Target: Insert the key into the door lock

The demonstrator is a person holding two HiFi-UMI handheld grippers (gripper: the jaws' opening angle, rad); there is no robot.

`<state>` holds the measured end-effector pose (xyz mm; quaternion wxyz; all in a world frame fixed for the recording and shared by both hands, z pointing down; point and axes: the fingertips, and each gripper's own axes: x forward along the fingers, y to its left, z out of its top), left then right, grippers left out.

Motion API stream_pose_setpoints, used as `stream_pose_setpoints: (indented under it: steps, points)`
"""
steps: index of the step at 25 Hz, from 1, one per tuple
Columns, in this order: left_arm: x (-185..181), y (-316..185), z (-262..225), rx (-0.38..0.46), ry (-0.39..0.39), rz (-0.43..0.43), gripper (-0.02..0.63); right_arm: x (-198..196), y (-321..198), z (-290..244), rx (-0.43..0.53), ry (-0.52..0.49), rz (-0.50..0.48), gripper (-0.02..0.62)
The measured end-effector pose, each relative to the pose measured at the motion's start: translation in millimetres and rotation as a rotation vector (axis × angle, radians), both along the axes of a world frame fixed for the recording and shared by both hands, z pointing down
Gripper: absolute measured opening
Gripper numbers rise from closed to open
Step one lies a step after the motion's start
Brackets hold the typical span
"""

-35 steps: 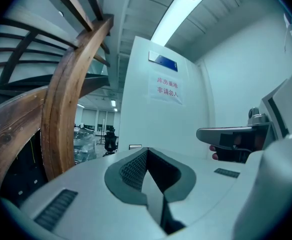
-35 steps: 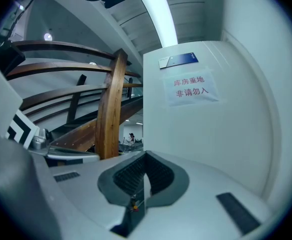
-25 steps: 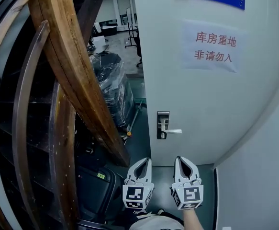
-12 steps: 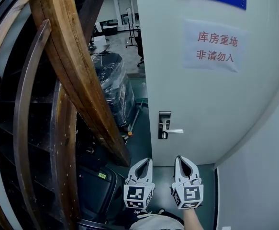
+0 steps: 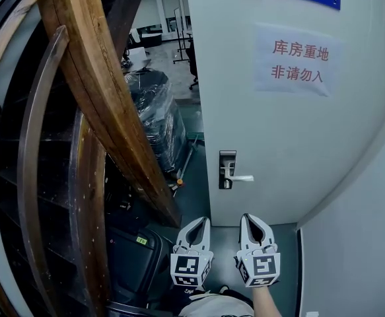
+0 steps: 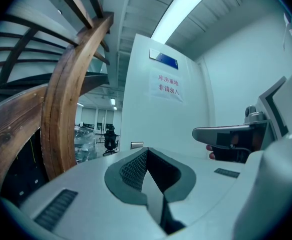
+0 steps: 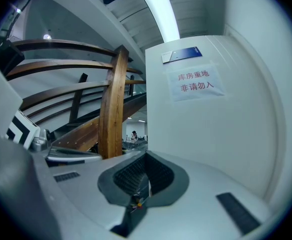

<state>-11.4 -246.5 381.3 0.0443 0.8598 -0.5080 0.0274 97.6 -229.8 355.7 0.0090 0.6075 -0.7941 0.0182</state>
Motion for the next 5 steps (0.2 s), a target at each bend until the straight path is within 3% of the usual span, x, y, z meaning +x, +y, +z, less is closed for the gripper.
stream_pose_setpoints:
  steps: [5]
  points:
    - [2.6,-1.0,3.1,-0.007,0.001,-0.003,0.002,2.3,-1.2,2.7,-0.004,0.002,-0.001,0.006]
